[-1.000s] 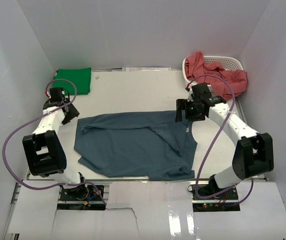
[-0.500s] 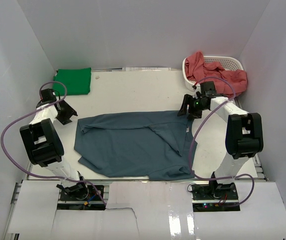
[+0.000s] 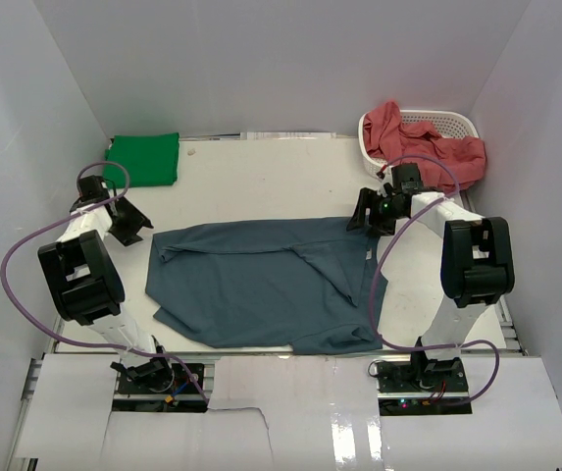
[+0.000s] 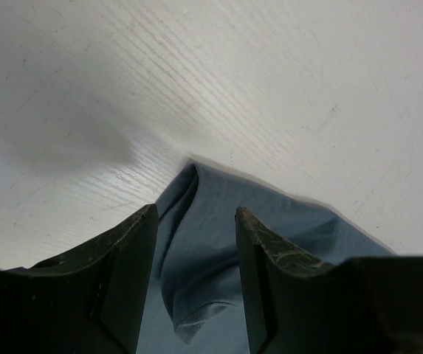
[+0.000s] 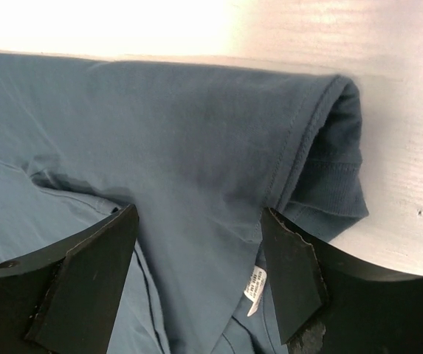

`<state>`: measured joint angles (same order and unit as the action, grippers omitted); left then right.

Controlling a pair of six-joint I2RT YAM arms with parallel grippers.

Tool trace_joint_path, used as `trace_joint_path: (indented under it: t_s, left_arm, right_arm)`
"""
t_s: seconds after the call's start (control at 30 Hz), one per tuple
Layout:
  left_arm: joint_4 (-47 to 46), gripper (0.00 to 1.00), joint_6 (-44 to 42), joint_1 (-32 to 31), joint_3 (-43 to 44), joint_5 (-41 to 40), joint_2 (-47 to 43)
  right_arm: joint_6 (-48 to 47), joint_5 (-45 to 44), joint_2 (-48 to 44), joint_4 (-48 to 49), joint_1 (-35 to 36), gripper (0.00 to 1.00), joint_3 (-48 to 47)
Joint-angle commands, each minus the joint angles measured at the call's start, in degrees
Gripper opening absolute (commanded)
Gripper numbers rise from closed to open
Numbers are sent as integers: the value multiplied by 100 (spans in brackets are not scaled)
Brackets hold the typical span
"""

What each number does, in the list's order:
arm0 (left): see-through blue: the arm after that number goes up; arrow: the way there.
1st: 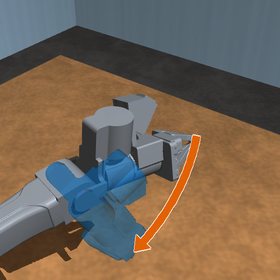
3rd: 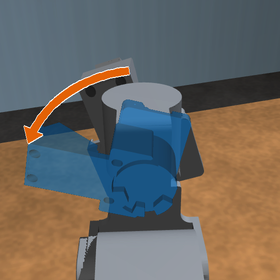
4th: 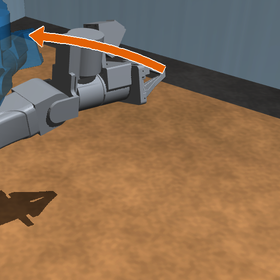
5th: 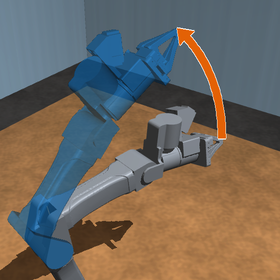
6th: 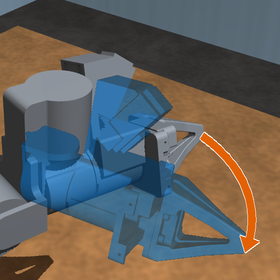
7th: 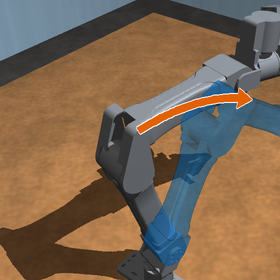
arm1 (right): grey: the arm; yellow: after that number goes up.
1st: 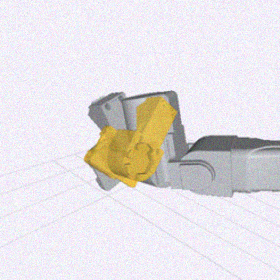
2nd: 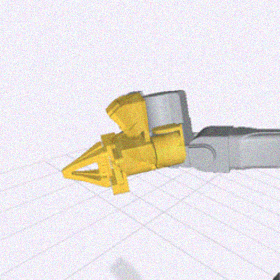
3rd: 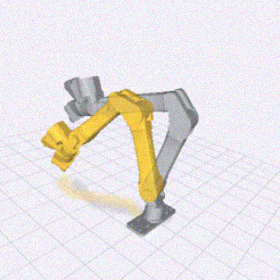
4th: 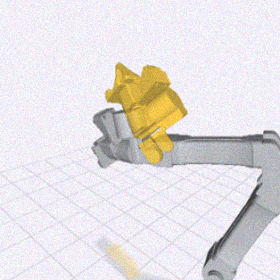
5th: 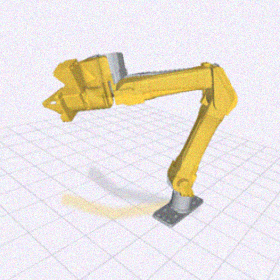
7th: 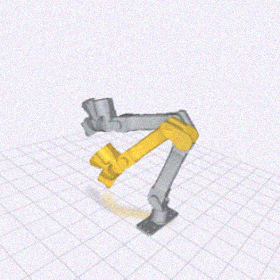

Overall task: Fold and stack the t-shirts
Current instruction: Fold the flattened tshirt in 1/3 of the way

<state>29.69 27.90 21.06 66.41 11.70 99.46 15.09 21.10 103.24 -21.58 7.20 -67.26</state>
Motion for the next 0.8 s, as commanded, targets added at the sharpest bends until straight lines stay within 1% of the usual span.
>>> trace_joint_path:
  t_s: [0.0, 0.53, 0.57, 0.6, 0.63, 0.7, 0.73, 0.77]
  left_arm:
    - [-86, 57, -4, 30, 118, 121, -190]
    - [-130, 57, -21, 39, 3, 174, -278]
    - [-130, 57, -13, 30, -5, 174, -278]
    - [-130, 57, -30, 39, -14, 174, -287]
    - [-130, 57, -30, 39, -14, 183, -287]
    - [-122, 57, -39, 30, -14, 183, -287]
    - [-130, 57, -48, 30, -14, 183, -287]
    - [-130, 57, -48, 30, -14, 183, -287]
  right_arm:
    - [20, -97, -330, 146, -26, 74, 178]
    - [20, -256, -393, 242, -35, 73, 592]
    - [20, -221, -366, 268, -35, 70, 609]
    - [29, -203, -349, 312, -35, 66, 618]
    - [38, -177, -322, 321, -43, 54, 627]
    - [55, -133, -261, 339, -43, 44, 618]
    - [64, -124, -243, 356, -43, 40, 627]
    - [73, -115, -226, 365, -43, 39, 636]
